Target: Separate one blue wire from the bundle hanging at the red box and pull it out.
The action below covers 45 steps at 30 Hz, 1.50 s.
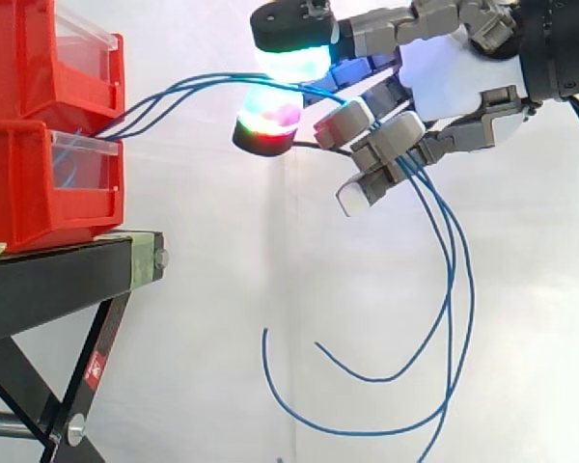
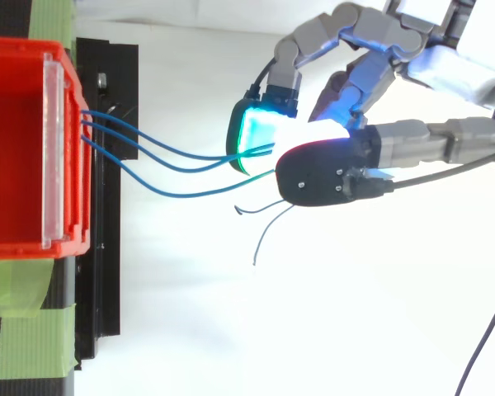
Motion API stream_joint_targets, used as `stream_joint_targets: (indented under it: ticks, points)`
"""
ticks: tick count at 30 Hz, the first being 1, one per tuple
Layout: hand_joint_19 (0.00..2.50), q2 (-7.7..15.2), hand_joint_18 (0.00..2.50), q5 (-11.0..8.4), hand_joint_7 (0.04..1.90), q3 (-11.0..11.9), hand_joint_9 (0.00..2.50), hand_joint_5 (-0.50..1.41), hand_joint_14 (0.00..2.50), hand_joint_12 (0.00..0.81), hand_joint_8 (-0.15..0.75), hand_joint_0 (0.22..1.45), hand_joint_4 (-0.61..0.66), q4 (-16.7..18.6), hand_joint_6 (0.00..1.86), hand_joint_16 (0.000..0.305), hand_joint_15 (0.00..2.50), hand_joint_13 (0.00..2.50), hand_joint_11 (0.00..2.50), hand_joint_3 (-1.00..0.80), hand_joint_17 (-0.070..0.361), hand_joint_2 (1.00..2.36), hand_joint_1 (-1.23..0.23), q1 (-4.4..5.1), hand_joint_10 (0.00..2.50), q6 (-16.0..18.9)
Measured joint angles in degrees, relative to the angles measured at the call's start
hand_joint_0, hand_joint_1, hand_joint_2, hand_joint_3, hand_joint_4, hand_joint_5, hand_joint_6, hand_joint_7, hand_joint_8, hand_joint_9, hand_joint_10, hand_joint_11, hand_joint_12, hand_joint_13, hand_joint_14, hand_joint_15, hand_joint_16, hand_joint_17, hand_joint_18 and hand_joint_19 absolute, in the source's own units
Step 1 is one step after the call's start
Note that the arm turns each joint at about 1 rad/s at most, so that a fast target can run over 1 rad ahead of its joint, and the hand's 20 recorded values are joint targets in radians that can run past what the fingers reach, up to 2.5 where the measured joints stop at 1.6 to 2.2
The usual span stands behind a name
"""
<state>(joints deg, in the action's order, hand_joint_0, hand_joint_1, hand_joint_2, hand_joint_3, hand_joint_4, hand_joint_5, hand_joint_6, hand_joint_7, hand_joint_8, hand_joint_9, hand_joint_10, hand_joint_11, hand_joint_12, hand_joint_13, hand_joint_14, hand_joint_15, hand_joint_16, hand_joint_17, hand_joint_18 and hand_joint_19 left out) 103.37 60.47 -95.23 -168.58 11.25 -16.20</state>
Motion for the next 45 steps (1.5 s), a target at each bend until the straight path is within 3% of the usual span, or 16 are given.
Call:
stream_joint_targets:
  ticks: [1, 2, 5, 6, 7, 9, 12, 13, 14, 18, 19, 20, 24, 32, 45]
  points:
    - [0.66, 0.0, 0.95, 0.0, 0.85, 0.01, 1.28, -0.19, 0.49, 0.478, 0.344, 0.61, 0.04, 0.0, 0.95, 0.061, 1.38, 1.2, 1.5, -0.09, 0.138, 1.11, -0.68, 0.0, 0.0, 0.0]
    - [0.68, -0.02, 0.93, 0.0, 0.88, 0.02, 1.28, -0.19, 0.47, 0.477, 0.34, 0.6, 0.07, 0.0, 0.95, 0.06, 1.4, 1.2, 1.51, -0.17, 0.135, 1.01, -0.7, 0.02, 0.0, -0.01]
    - [0.69, -0.13, 0.9, 0.0, 0.94, 0.02, 1.27, -0.18, 0.37, 0.437, 0.309, 0.61, -0.01, 0.0, 0.94, 0.055, 1.48, 1.19, 1.5, -0.22, 0.124, 1.01, -0.68, 0.02, 0.01, -0.03]
    - [0.67, -0.17, 0.94, -0.01, 0.93, 0.02, 1.29, -0.18, 0.45, 0.47, 0.337, 0.65, -0.09, 0.0, 0.96, 0.059, 1.42, 1.2, 1.5, -0.09, 0.132, 1.0, -0.7, 0.02, 0.0, -0.03]
    - [0.66, -0.23, 0.95, -0.03, 0.93, 0.03, 1.29, -0.18, 0.46, 0.475, 0.336, 0.61, -0.14, 0.0, 0.96, 0.059, 1.4, 1.21, 1.5, -0.06, 0.133, 1.2, -0.64, 0.03, 0.0, -0.04]
    - [0.65, -0.37, 0.96, -0.13, 0.92, 0.03, 1.3, -0.18, 0.47, 0.48, 0.349, 0.56, -0.12, 0.0, 0.96, 0.06, 1.38, 1.21, 1.49, -0.09, 0.136, 1.48, -0.58, 0.03, 0.0, -0.04]
    - [0.66, -0.53, 0.95, -0.34, 0.89, 0.02, 1.29, -0.19, 0.48, 0.488, 0.349, 0.54, -0.02, -0.01, 0.96, 0.061, 1.39, 1.21, 1.49, -0.12, 0.138, 1.56, -0.58, 0.01, 0.0, -0.08]
    - [0.65, -0.55, 0.96, -0.39, 0.83, 0.03, 1.28, -0.19, 0.53, 0.503, 0.371, 0.55, 0.07, -0.02, 0.95, 0.064, 1.35, 1.2, 1.5, -0.15, 0.145, 1.28, -0.67, 0.01, 0.0, -0.09]
    - [0.66, -0.58, 0.95, -0.43, 0.84, 0.02, 1.27, -0.19, 0.5, 0.497, 0.361, 0.6, 0.09, -0.02, 0.95, 0.063, 1.39, 1.2, 1.5, -0.14, 0.142, 1.0, -0.7, 0.01, 0.0, -0.09]
    - [0.67, -0.59, 0.88, -0.49, 0.86, 0.0, 1.21, -0.21, 0.4, 0.447, 0.327, 0.68, 0.0, -0.03, 0.95, 0.057, 1.46, 1.17, 1.5, -0.09, 0.129, 1.0, -0.73, 0.02, 0.0, -0.11]
    - [0.66, -0.6, 0.88, -0.5, 0.85, -0.01, 1.19, -0.21, 0.43, 0.443, 0.323, 0.66, 0.04, -0.03, 0.95, 0.057, 1.46, 1.16, 1.5, -0.09, 0.129, 1.18, -0.76, 0.02, 0.0, -0.12]
    - [0.65, -0.59, 0.88, -0.51, 0.85, -0.01, 1.18, -0.21, 0.43, 0.448, 0.319, 0.66, 0.05, -0.04, 0.95, 0.057, 1.44, 1.16, 1.51, -0.09, 0.129, 1.19, -0.76, 0.01, 0.0, -0.13]
    - [0.66, -0.6, 0.83, -0.52, 0.82, -0.01, 1.11, -0.23, 0.34, 0.425, 0.297, 0.72, 0.1, -0.05, 0.95, 0.054, 1.53, 1.13, 1.55, -0.08, 0.121, 1.0, -0.82, 0.0, 0.0, -0.14]
    - [0.62, -0.62, 0.77, -0.53, 0.87, 0.02, 0.97, -0.25, 0.19, 0.403, 0.263, 0.73, 0.1, -0.37, 0.95, 0.05, 1.69, 1.06, 1.55, -0.16, 0.113, 1.02, -0.88, 0.0, 0.01, -0.06]
    - [0.57, -0.65, 0.73, -0.53, 0.89, 0.0, 0.88, -0.26, 0.18, 0.415, 0.27, 0.69, 0.12, -0.61, 0.94, 0.053, 1.7, 0.95, 1.57, -0.2, 0.119, 1.02, -0.94, 0.0, 0.01, -0.06]
